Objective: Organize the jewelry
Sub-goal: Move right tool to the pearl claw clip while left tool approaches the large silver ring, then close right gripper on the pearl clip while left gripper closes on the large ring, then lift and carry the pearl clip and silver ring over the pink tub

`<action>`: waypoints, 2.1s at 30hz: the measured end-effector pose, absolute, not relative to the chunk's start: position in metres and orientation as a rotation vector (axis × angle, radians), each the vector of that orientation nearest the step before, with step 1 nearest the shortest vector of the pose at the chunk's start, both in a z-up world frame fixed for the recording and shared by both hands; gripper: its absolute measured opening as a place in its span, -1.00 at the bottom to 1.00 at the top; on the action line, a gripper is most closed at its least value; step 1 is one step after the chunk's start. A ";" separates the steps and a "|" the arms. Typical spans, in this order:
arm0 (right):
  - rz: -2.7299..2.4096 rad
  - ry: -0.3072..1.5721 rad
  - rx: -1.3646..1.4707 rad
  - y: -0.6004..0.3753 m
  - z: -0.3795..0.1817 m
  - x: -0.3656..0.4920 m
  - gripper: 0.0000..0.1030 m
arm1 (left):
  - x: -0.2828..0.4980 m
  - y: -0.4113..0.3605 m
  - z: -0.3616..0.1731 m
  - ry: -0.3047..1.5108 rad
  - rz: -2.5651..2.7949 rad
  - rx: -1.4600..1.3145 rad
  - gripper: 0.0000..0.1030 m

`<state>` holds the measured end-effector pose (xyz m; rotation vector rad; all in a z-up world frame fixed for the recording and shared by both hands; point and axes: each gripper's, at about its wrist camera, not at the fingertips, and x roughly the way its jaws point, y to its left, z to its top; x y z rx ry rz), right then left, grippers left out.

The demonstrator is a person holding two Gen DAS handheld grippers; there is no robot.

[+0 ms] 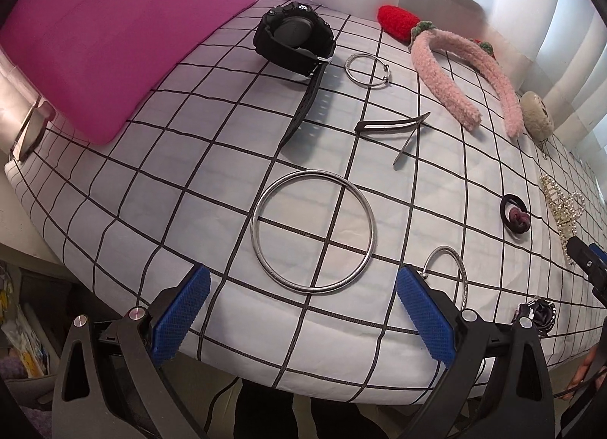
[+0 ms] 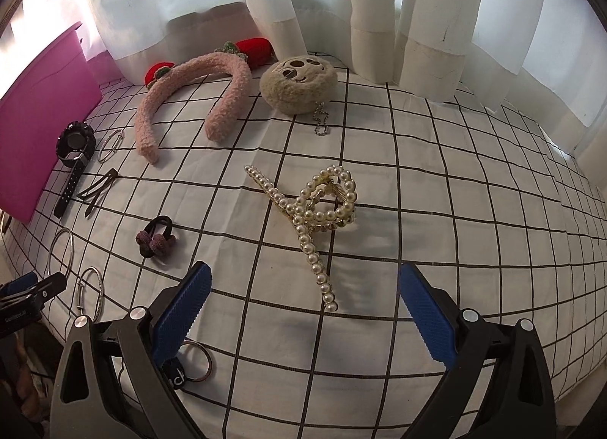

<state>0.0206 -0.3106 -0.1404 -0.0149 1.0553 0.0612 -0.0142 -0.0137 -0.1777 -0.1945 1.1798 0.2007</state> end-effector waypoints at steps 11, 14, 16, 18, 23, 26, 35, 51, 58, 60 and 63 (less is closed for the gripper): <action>0.088 1.055 -0.012 -0.313 -0.152 0.035 0.83 | -0.012 -0.010 -0.187 1.144 0.268 -0.181 0.88; 0.081 1.056 -0.017 -0.313 -0.155 0.038 0.83 | -0.008 -0.011 -0.187 1.134 0.274 -0.176 0.90; 0.072 1.066 -0.017 -0.314 -0.157 0.041 0.83 | -0.007 -0.011 -0.187 1.127 0.276 -0.176 0.89; 0.071 1.076 -0.007 -0.316 -0.160 0.044 0.83 | 0.000 -0.015 -0.188 1.122 0.280 -0.176 0.89; 0.051 1.072 -0.039 -0.317 -0.162 0.045 0.83 | 0.001 -0.018 -0.189 1.097 0.271 -0.170 0.90; 0.041 1.063 -0.059 -0.315 -0.162 0.047 0.83 | -0.002 -0.015 -0.188 1.097 0.270 -0.174 0.90; 0.069 1.022 -0.082 -0.312 -0.165 0.048 0.84 | -0.002 -0.015 -0.188 1.076 0.278 -0.169 0.90; 0.109 1.025 -0.097 -0.302 -0.165 0.054 0.56 | -0.016 -0.025 -0.180 1.027 0.257 -0.143 0.34; 0.142 1.006 -0.118 -0.289 -0.161 0.051 -0.25 | -0.018 -0.018 -0.177 1.017 0.241 -0.185 0.31; 0.150 1.008 -0.099 -0.290 -0.161 0.051 -0.25 | -0.016 -0.016 -0.174 1.017 0.241 -0.193 0.31; 0.169 1.016 -0.063 -0.296 -0.159 0.051 -0.25 | -0.016 -0.016 -0.166 1.001 0.241 -0.192 0.31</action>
